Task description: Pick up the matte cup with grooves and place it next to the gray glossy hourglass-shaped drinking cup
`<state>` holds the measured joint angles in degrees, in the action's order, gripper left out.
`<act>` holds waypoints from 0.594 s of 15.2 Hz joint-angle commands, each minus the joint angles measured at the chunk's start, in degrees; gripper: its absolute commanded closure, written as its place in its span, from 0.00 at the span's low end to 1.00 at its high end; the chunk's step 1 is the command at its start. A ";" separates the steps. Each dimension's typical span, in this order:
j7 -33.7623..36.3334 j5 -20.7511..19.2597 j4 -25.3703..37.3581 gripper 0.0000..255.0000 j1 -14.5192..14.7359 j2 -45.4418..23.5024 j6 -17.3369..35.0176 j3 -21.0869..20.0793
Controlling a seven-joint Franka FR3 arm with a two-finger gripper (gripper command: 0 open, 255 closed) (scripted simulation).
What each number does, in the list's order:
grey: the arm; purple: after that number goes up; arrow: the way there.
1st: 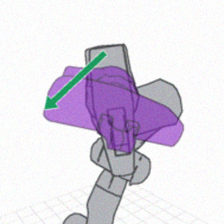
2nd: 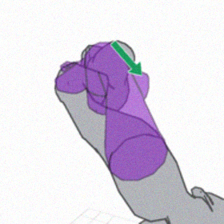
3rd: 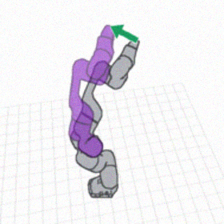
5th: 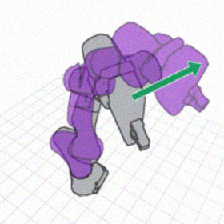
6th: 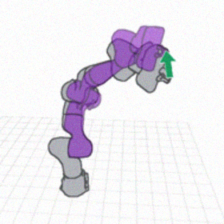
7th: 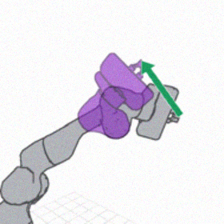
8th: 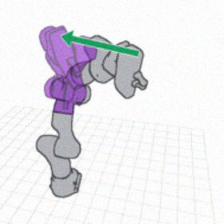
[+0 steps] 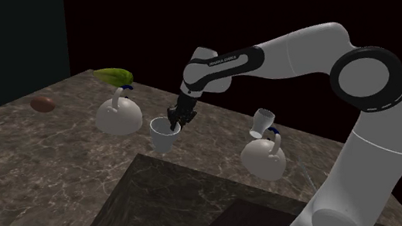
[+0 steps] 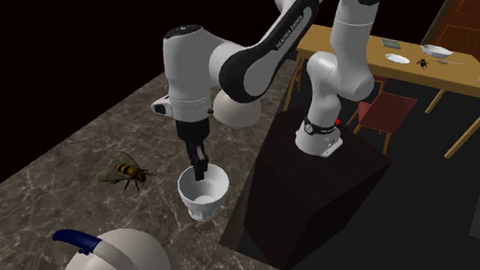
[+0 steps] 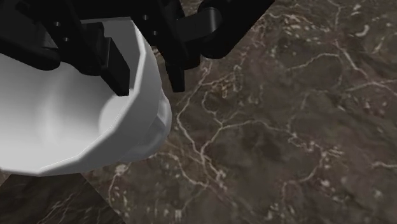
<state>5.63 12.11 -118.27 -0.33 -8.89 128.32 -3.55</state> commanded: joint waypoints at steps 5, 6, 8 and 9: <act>0.00 0.00 0.01 1.00 0.00 -0.01 0.00 0.00; 0.00 0.00 0.00 1.00 0.00 0.00 0.00 0.00; 0.00 0.00 0.00 1.00 0.00 0.00 0.00 0.00; 0.14 -0.08 0.31 1.00 -0.01 0.39 -0.69 0.02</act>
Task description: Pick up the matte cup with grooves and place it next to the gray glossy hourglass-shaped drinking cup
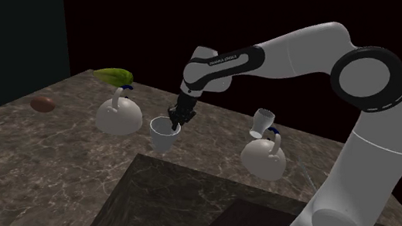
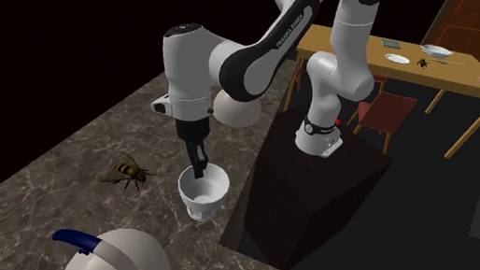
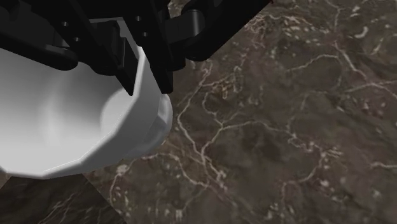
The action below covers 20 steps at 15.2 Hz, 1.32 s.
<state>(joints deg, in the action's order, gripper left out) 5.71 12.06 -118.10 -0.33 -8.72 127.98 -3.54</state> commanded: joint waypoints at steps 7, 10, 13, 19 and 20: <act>1.01 -0.55 2.68 1.00 -0.09 2.65 -5.26 0.13; 1.40 -0.74 3.96 1.00 -0.13 3.53 -7.39 0.17; 1.78 -0.93 5.35 1.00 -0.17 4.30 -9.53 0.22; 2.52 -1.25 8.47 1.00 -0.25 5.56 -13.86 0.29; 2.64 -1.30 9.04 1.00 -0.27 5.72 -14.59 0.31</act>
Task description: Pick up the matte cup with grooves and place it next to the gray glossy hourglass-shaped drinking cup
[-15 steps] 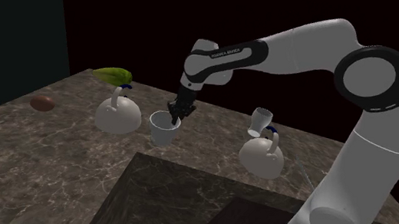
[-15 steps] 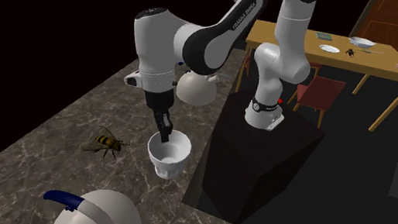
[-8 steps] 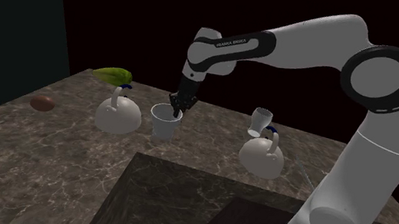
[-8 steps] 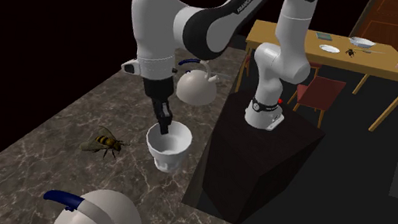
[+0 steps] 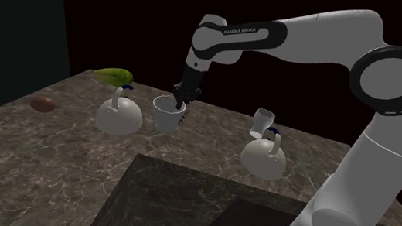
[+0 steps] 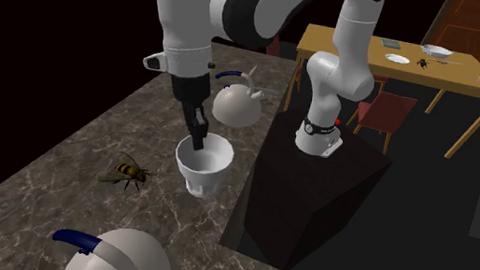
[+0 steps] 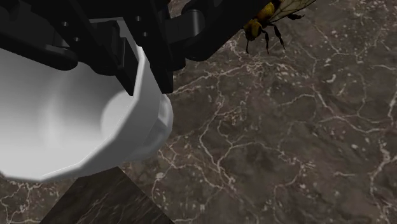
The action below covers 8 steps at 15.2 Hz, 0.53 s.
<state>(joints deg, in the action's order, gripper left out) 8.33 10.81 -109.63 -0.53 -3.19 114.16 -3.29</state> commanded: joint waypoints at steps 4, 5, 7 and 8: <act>0.50 -0.23 2.97 1.00 -0.12 0.75 -3.69 0.11; 0.62 -0.27 3.60 1.00 -0.13 0.86 -4.43 0.12; 0.86 -0.36 4.91 1.00 -0.16 1.04 -5.91 0.14; 0.98 -0.39 5.59 1.00 -0.17 1.12 -6.65 0.15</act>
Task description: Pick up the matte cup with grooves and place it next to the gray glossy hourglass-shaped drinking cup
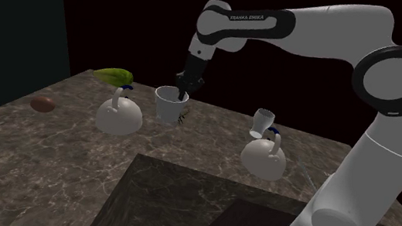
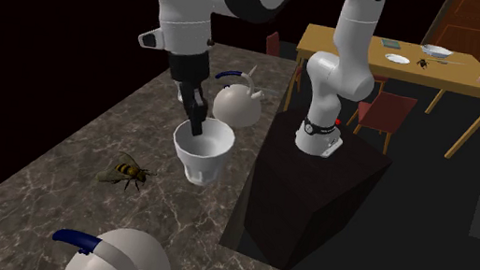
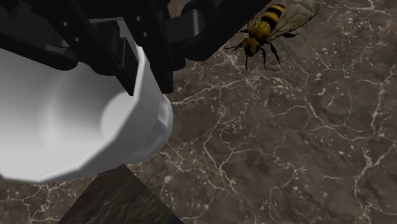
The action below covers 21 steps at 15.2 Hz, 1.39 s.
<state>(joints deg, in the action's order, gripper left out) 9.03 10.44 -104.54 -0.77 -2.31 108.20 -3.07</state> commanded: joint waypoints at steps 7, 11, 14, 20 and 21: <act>1.11 -0.27 5.66 1.00 0.00 0.40 -5.95 0.00; 1.60 -0.38 8.97 1.00 -0.04 0.21 -9.03 0.04; 0.56 -0.32 9.14 1.00 -0.70 1.18 -10.38 0.63; -7.00 -0.30 2.81 1.00 -4.37 6.79 -11.00 4.51; -8.27 -0.39 2.01 1.00 -4.97 7.54 -11.17 5.21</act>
<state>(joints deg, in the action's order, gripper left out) 2.15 10.14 -101.67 -5.11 4.36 97.25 1.42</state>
